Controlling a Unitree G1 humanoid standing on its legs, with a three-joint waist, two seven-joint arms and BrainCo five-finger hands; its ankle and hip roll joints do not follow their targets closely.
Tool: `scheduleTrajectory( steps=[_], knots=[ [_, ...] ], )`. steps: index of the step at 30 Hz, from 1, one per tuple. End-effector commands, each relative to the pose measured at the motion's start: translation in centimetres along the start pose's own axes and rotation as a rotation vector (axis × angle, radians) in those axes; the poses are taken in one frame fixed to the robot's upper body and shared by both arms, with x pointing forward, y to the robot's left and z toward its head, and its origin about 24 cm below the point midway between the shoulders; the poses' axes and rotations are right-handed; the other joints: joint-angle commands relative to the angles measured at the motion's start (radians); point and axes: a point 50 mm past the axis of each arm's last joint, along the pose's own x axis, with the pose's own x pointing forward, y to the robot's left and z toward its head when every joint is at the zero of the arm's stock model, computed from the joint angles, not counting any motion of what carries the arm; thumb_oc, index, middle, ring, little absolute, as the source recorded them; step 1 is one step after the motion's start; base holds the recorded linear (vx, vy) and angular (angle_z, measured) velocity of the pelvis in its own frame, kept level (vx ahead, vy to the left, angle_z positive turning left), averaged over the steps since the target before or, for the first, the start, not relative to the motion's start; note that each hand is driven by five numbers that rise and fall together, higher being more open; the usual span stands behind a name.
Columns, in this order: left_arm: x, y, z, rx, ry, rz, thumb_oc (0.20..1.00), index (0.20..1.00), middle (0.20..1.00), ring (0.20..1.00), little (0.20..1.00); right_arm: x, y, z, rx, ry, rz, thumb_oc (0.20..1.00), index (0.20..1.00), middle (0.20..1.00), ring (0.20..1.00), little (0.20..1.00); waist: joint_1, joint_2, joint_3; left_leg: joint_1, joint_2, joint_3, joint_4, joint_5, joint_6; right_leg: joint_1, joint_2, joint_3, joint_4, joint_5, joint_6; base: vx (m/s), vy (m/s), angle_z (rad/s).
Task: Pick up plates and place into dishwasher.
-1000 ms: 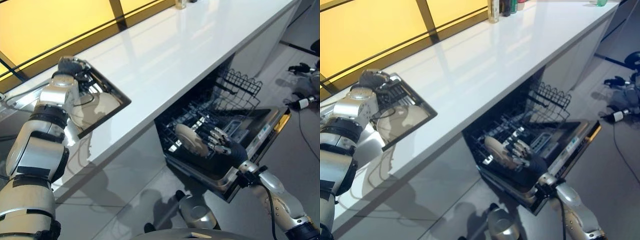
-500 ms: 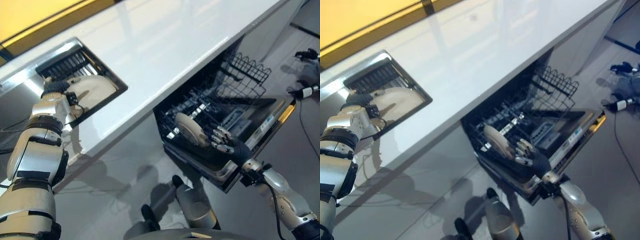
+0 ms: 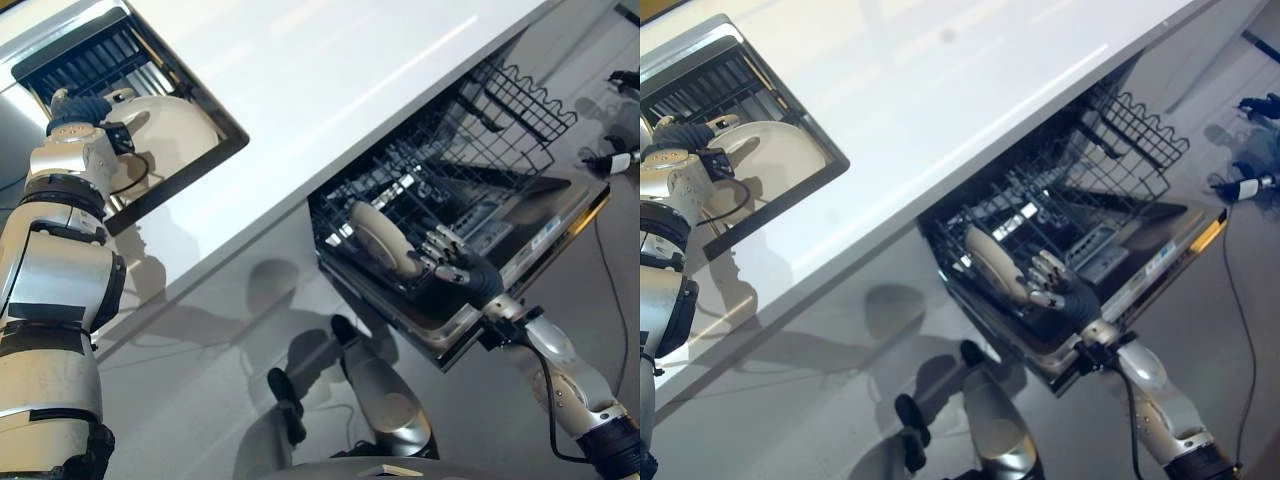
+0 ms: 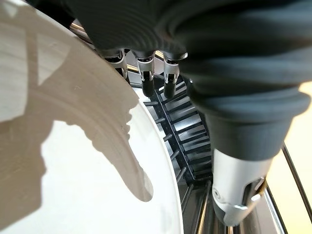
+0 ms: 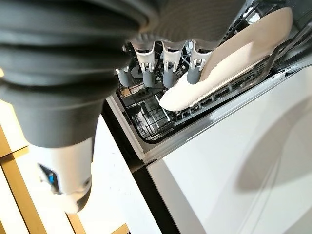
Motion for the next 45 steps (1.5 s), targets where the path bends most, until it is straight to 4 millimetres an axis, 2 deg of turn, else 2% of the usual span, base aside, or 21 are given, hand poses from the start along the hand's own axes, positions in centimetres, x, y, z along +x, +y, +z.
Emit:
scheduleTrajectory(
  steps=[1,6,7,8,10,17,27,33,44,45],
  knots=[
    [0.1,2.5,2.5,-0.065,-0.062,0.021,1.000,1.000,1.000,1.000,1.000,0.9,0.6,2.3,0.016,-0.157,0.039,1.000,1.000,1.000,1.000,1.000,-0.010,-0.055,0.001,-0.064,0.046,0.033,0.043,0.024,0.036,-0.044,-0.007,0.037,0.021,-0.023,0.058,0.00,0.000,0.00],
    [0.4,2.2,0.6,-0.071,0.021,-0.056,1.000,1.000,1.000,1.000,1.000,1.1,0.6,2.5,0.014,-0.164,0.038,1.000,1.000,1.000,1.000,1.000,-0.011,-0.053,0.003,-0.057,0.044,0.040,0.039,0.023,0.038,-0.038,-0.006,0.036,0.017,-0.023,0.056,0.00,0.000,0.00],
    [0.4,2.3,0.2,-0.072,0.038,-0.069,0.799,0.799,0.799,0.799,0.799,1.1,0.5,2.6,0.013,-0.163,0.038,1.000,1.000,1.000,1.000,1.000,-0.011,-0.051,0.002,-0.056,0.043,0.041,0.040,0.023,0.038,-0.037,-0.006,0.037,0.018,-0.024,0.055,0.00,0.000,0.00],
    [0.4,2.4,-0.1,-0.070,0.050,-0.078,0.448,0.448,0.448,0.448,0.448,1.1,0.5,2.6,0.013,-0.162,0.037,1.000,1.000,1.000,1.000,1.000,-0.012,-0.050,0.002,-0.055,0.043,0.042,0.040,0.022,0.038,-0.036,-0.006,0.037,0.018,-0.024,0.055,0.00,0.000,0.00],
    [0.5,2.5,-0.8,-0.060,0.074,-0.100,0.200,0.200,0.200,0.200,0.200,1.1,0.4,2.7,0.008,-0.156,0.039,1.000,1.000,1.000,1.000,1.000,-0.013,-0.047,0.001,-0.052,0.042,0.044,0.041,0.021,0.038,-0.033,-0.007,0.039,0.017,-0.024,0.056,0.00,0.000,0.00],
    [0.6,2.9,-2.4,-0.068,0.134,-0.136,0.200,0.200,0.200,0.200,0.200,1.1,0.3,2.7,-0.006,-0.141,0.041,1.000,1.000,1.000,1.000,1.000,-0.018,-0.036,-0.002,-0.034,0.041,0.058,0.031,0.019,0.039,-0.017,-0.012,0.047,0.005,-0.023,0.060,0.02,0.028,-0.04],
    [0.7,3.6,-2.9,-0.083,0.154,-0.155,0.200,0.200,0.200,0.200,0.200,0.9,0.4,2.4,-0.009,-0.127,0.039,1.000,1.000,1.000,1.000,1.000,-0.020,-0.026,-0.008,-0.017,0.037,0.062,0.028,0.015,0.041,0.000,-0.016,0.056,-0.002,-0.023,0.063,0.01,0.003,0.00],
    [0.6,2.9,-3.3,-0.107,0.160,-0.213,0.200,0.200,0.200,0.200,0.200,0.8,0.4,2.4,-0.013,-0.120,0.044,1.000,1.000,1.000,1.000,1.000,-0.023,-0.017,-0.011,-0.005,0.034,0.062,0.022,0.012,0.043,0.007,-0.018,0.061,-0.002,-0.026,0.065,0.00,0.000,0.00],
    [-0.1,0.1,-6.1,-0.170,0.234,-0.402,0.200,0.200,0.200,0.200,0.200,0.4,0.5,2.2,-0.033,-0.100,0.044,1.000,1.000,1.000,1.000,1.000,-0.028,0.010,-0.016,0.025,0.022,0.066,0.007,0.009,0.045,0.028,-0.024,0.066,-0.005,-0.029,0.068,0.02,0.024,0.00],
    [-0.2,-0.1,-6.3,-0.162,0.239,-0.411,0.413,0.413,0.413,0.413,0.413,0.4,0.5,2.2,-0.034,-0.099,0.043,1.000,1.000,1.000,1.000,1.000,-0.028,0.012,-0.016,0.029,0.021,0.068,0.003,0.009,0.045,0.032,-0.026,0.066,-0.009,-0.029,0.069,0.00,0.000,0.00]
  ],
)
